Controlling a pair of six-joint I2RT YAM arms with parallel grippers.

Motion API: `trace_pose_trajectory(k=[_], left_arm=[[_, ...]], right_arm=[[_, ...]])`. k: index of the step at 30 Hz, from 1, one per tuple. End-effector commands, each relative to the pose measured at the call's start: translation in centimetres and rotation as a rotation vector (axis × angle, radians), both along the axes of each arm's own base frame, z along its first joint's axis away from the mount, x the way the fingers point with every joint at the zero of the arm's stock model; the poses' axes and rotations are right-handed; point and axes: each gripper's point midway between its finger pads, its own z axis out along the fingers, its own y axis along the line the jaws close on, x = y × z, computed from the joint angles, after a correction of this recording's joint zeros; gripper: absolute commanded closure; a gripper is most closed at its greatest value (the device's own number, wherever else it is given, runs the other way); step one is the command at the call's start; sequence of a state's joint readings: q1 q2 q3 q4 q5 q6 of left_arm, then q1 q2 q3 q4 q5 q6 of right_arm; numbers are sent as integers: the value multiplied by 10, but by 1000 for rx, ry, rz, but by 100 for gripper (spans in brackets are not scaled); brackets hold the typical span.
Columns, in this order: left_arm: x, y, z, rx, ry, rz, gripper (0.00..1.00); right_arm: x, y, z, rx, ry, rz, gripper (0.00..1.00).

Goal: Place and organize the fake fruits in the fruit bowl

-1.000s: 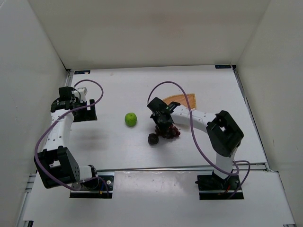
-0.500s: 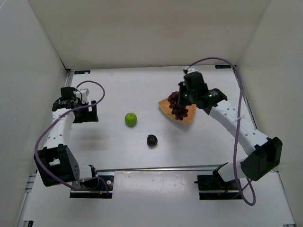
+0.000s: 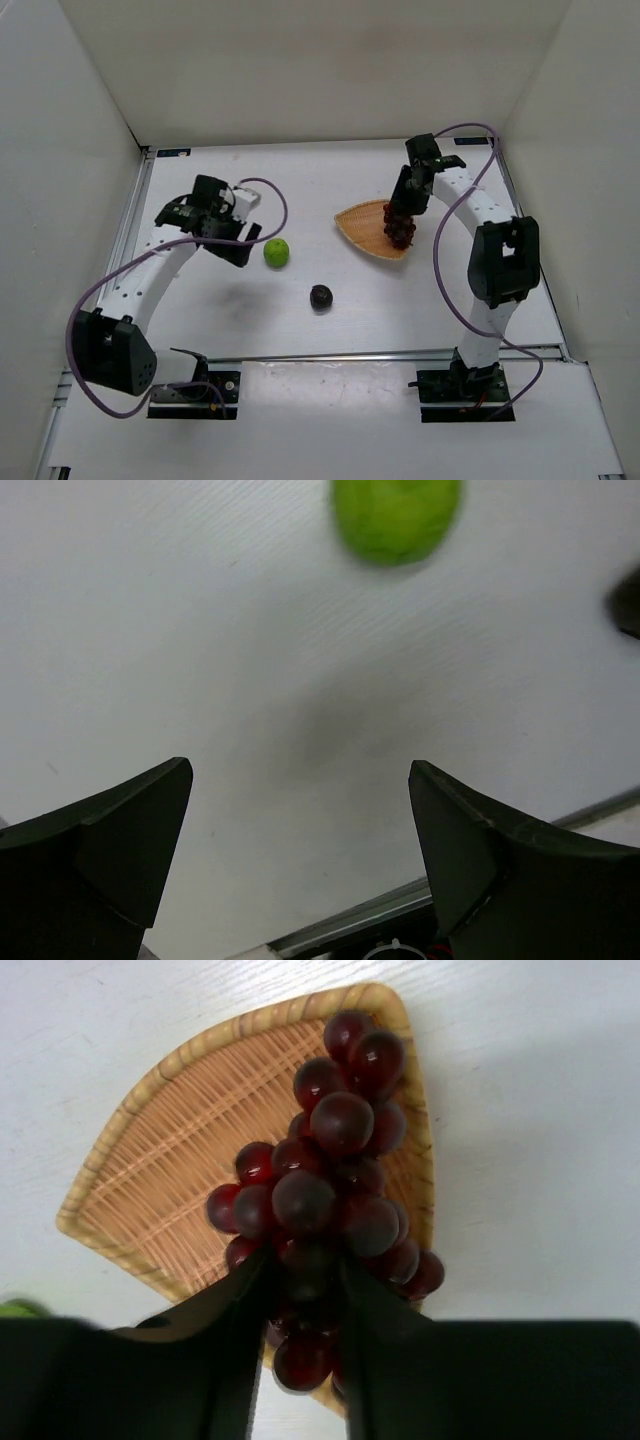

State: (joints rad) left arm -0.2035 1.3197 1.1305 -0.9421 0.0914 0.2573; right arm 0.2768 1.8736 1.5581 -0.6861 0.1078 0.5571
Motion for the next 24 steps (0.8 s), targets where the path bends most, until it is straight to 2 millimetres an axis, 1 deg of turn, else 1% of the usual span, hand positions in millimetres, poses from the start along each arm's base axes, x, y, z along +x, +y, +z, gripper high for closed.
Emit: trace_pose_trajectory(k=[1, 2, 3, 4, 5, 6, 7, 8, 9, 10, 11, 12, 13, 14, 15, 16, 17, 18, 19, 20, 21, 22, 24], left_arm=[[-16, -49, 22, 37, -32, -261, 0], [-22, -61, 21, 45, -16, -316, 0], [-25, -74, 20, 48, -10, -362, 0], [-34, -85, 10, 56, 38, -412, 0], [-44, -108, 10, 61, 35, -504, 0], [-47, -119, 10, 63, 37, -543, 0], [-49, -132, 2, 73, 56, -580, 0], [-59, -151, 3, 75, 54, -649, 0], [-61, -163, 0, 77, 47, -689, 0], [-65, -174, -3, 72, 55, -722, 0], [-67, -185, -17, 92, 80, -763, 0], [-75, -198, -20, 104, 84, -820, 0], [-76, -207, -27, 108, 90, -839, 0], [-75, -214, -44, 137, 123, -848, 0], [-72, -220, -47, 151, 124, -853, 0], [-70, -225, -54, 167, 124, -859, 0], [-66, -224, -69, 200, 144, -843, 0], [-61, -225, -74, 215, 132, -835, 0], [-57, -226, -76, 229, 130, -830, 0], [-57, -227, -84, 237, 142, -830, 0], [-57, -226, -88, 242, 150, -831, 0], [-48, -227, -86, 258, 111, -785, 0], [-44, -232, -95, 262, 116, -785, 0]], right_arm=[[14, 9, 36, 70, -55, 9, 47], [11, 6, 34, 57, -42, 3, 22], [11, 6, 36, 58, -43, 3, 15], [12, 5, 36, 49, -46, -3, 12], [9, 4, 41, 54, -49, -11, 9], [6, 3, 42, 54, -47, -11, 5], [3, 2, 52, 60, -69, -10, 4], [-2, 1, 52, 61, -71, -10, 4], [-7, 0, 53, 61, -73, -10, 2], [-11, -1, 67, 72, -111, -9, 2], [-18, -4, 69, 70, -113, -23, 2], [-27, -7, 62, 67, -102, -24, 1], [-33, -11, 75, 72, -140, -39, 1], [-41, -10, 75, 72, -143, -44, 1], [-47, -15, 88, 72, -189, -53, 1], [-52, -18, 90, 68, -202, -58, 1], [-63, -23, 79, 59, -178, -74, 1], [-69, -24, 89, 71, -214, -74, 1], [-74, -27, 90, 70, -219, -86, 1], [-82, -29, 82, 66, -205, -87, 1], [-89, -31, 90, 74, -229, -87, 1], [-93, -32, 90, 82, -232, -96, 1], [-103, -37, 90, 77, -244, -103, 1]])
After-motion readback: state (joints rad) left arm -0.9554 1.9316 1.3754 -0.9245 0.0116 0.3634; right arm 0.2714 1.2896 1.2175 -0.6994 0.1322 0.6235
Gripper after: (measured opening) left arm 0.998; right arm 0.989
